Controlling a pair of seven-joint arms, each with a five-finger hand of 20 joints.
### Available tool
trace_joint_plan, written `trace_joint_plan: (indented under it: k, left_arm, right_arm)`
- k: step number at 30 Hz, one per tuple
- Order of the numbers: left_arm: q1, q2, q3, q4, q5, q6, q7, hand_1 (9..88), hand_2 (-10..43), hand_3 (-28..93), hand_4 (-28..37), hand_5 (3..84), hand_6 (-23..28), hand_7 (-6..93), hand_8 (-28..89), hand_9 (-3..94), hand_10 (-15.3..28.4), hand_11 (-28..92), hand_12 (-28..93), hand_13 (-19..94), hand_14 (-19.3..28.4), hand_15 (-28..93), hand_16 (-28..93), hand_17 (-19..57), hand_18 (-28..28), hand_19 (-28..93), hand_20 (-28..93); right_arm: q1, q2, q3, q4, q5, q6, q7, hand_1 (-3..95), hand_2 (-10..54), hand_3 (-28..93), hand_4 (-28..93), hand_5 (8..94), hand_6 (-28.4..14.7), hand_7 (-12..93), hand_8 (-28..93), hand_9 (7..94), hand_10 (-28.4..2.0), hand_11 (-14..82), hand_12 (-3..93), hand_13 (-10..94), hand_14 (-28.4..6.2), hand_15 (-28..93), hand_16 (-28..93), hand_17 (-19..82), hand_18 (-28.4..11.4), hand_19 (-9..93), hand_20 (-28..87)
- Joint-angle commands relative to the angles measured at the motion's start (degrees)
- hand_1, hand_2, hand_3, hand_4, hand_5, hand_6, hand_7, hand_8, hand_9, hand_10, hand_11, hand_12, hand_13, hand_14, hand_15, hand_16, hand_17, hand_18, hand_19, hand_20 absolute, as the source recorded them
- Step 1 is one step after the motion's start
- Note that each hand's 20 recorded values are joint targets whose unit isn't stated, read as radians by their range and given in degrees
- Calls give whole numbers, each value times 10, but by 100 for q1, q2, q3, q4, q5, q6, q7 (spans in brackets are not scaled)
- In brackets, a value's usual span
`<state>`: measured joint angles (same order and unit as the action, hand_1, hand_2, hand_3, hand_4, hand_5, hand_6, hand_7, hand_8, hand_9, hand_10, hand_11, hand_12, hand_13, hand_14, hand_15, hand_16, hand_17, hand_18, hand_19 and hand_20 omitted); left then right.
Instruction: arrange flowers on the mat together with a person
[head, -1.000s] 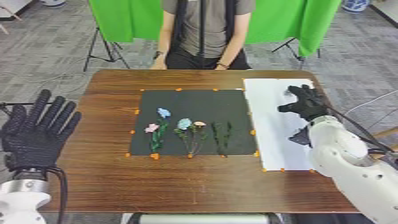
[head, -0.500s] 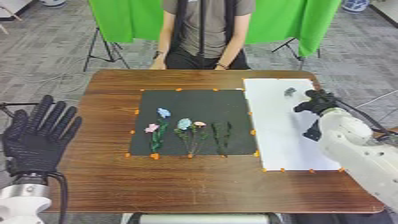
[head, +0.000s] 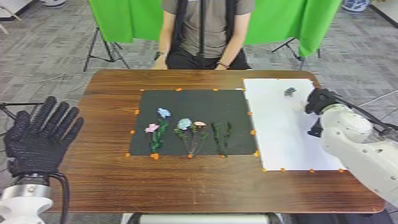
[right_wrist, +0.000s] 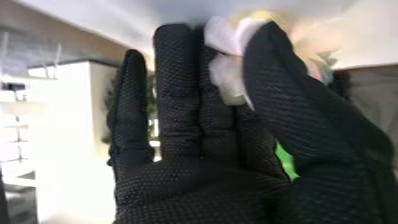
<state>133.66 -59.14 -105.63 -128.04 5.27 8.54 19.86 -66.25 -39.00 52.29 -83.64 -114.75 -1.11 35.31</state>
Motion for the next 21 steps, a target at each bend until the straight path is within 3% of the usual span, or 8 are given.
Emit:
trace_joint_plan:
  k: [1,7,11,13,16,21]
  left_arm:
    - [37,-29,58,32,-31,17,-52,237,167,720,-283,405,67,116,-95,357,129,148,74,252,135,235,-59,-67,126,296,110]
    - [10,2,43,59,-45,16,-91,236,166,723,-283,405,67,115,-95,358,129,147,74,252,135,236,-60,-68,128,297,110]
    - [22,36,21,75,17,-156,-161,235,166,724,-283,405,67,114,-94,358,129,146,74,253,135,237,-61,-68,128,297,110]
    - [-32,44,59,84,1,-119,-168,235,164,724,-283,404,67,114,-94,357,129,146,75,252,135,236,-61,-67,128,294,108]
    - [-35,49,55,93,4,-135,-175,235,163,723,-283,404,67,113,-94,356,128,144,75,251,136,234,-60,-67,129,291,108]
    - [-10,59,35,94,-3,-124,-158,236,162,722,-283,404,67,112,-93,357,128,144,76,251,136,233,-59,-67,129,289,109]
  right_arm:
    - [-322,93,-286,-217,-393,615,-158,582,-61,638,-283,683,42,362,-59,708,-67,213,479,573,-34,409,426,206,-160,608,195]
    - [-732,303,13,-1101,-776,1297,-215,579,-59,649,-283,696,41,365,-49,726,-66,208,497,583,-29,390,448,211,-158,604,202]
    - [-881,276,219,-1913,-503,1106,-351,573,-60,666,-283,694,37,367,-48,728,-65,205,500,582,-34,394,452,211,-160,605,204]
    - [-807,250,45,-2194,-661,1094,-394,573,-60,670,-283,694,34,367,-48,728,-68,202,500,581,-37,397,452,210,-161,607,205]
    - [-596,131,-320,-2414,-725,1040,-565,568,-60,674,-283,692,31,367,-46,725,-73,192,495,577,-40,401,450,208,-164,609,207]
    - [-106,-213,-1012,-2287,-814,890,-714,560,-62,674,-283,677,24,364,-44,721,-76,184,491,568,-48,416,432,205,-166,613,207]
